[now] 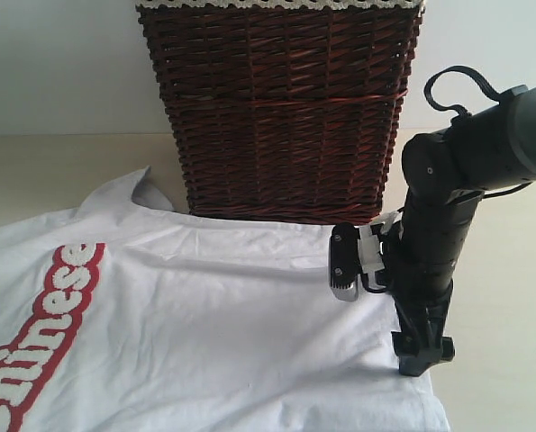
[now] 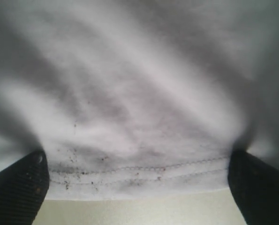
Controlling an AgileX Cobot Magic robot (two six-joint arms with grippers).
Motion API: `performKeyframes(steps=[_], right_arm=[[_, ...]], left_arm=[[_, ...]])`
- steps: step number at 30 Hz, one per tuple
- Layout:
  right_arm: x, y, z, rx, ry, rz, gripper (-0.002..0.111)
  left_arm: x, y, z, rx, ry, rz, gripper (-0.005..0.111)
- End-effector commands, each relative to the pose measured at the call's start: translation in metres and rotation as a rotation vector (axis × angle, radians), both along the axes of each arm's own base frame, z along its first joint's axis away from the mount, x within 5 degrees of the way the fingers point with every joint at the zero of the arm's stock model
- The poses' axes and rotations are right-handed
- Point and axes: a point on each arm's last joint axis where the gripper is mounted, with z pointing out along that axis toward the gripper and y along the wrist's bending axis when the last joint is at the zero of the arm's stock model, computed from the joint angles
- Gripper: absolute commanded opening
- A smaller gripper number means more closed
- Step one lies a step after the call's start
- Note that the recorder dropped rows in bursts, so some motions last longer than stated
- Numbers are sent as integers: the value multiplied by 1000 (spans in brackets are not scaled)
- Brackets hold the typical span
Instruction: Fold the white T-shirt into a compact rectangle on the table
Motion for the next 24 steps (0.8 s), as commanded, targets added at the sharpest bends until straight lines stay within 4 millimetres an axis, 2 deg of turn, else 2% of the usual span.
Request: performKeyframes(steps=[1,3,5,10,13,15,17,19,22,24], right_arm=[[-5,-2,-24,-14,59,-35,104],[-5,-2,-25,-16,64,-35,99],[-5,-2,-29,-17,68,-35,88],[-9,-6,-43,-56,130,-7,48],[-9,-9,-43,-88,139,26,34],[-10,-11,-43,-107,150,43,24],[-12,-13,-42,-125,169,55,13],[-13,-14,-42,-143,188,67,1],[-14,-17,-41,-170,205,89,0],[-14,-18,-37,-175,191,98,0]], left_arm=[[-9,-5,-17,-65,51,90,105],[-9,-6,-17,-68,51,94,105],[-8,-7,-17,-93,34,123,105],[-6,-10,-17,-129,10,164,105],[-9,-10,-19,-130,18,159,105],[-13,-11,-25,-126,41,128,99],[-16,-11,-29,-118,64,80,84],[-17,-12,-30,-115,74,57,58],[-17,-14,-28,-115,74,59,0],[-16,-20,-22,-110,60,34,1]])
